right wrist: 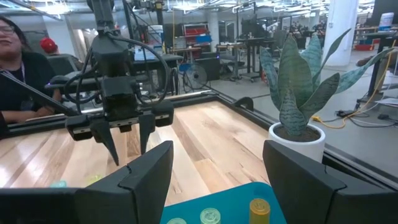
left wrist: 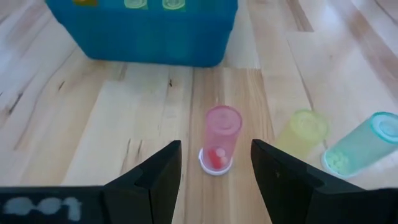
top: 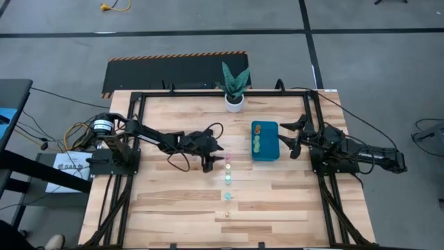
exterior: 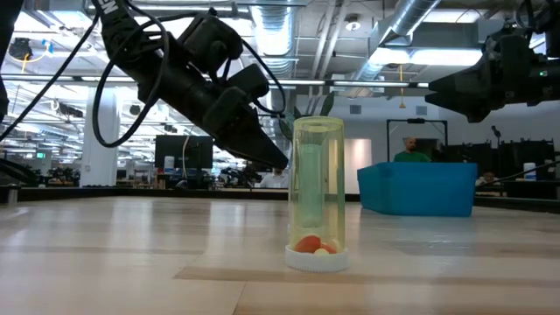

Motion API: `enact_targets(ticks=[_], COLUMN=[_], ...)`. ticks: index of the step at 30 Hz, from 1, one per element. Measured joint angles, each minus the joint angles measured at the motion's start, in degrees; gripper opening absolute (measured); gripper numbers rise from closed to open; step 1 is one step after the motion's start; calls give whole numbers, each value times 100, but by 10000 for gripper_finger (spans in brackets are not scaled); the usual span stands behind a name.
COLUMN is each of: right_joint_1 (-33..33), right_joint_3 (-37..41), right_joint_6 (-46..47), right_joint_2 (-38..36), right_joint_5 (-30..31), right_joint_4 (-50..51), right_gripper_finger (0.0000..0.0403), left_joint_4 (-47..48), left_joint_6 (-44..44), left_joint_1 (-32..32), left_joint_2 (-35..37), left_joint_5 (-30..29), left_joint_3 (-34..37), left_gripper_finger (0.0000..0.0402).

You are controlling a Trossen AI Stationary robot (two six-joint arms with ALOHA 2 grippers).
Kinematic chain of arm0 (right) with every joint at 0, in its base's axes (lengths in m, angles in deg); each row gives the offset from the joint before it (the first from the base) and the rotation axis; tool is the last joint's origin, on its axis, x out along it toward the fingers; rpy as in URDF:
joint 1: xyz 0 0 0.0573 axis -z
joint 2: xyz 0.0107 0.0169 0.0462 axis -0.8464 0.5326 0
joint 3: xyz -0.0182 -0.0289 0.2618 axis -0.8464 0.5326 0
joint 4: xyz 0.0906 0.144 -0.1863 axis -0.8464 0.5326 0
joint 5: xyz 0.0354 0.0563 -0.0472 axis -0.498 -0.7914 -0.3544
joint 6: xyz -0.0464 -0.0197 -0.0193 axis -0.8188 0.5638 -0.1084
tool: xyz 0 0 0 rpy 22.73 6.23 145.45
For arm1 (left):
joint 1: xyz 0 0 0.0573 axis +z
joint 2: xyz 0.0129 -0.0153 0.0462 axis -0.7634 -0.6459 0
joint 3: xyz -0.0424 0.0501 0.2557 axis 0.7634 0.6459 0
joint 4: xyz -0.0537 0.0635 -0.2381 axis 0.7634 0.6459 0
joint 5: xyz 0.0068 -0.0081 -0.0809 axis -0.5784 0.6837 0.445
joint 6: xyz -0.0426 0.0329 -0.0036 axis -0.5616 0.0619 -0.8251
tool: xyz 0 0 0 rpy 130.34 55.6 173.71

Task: Pick and place pill bottles into a basket
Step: Put the pink pill bottle into the blue bin

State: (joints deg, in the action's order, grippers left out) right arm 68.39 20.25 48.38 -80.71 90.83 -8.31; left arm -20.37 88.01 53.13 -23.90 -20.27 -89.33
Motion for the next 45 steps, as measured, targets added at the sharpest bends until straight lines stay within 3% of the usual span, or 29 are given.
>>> enact_targets(ticks=[26, 45], right_joint_1=[0, 0], right_joint_3=[0, 0], right_joint_6=[0, 0], right_joint_2=[0, 0], right_joint_5=[0, 0], right_joint_4=[0, 0], right_gripper_finger=[244, 244], left_joint_4=[68, 47], left_joint_6=[10, -209], left_joint_1=[-90, -149], left_joint_2=[0, 0], left_joint_5=[-483, -485], left_joint_3=[-76, -76], left_gripper_finger=[182, 182])
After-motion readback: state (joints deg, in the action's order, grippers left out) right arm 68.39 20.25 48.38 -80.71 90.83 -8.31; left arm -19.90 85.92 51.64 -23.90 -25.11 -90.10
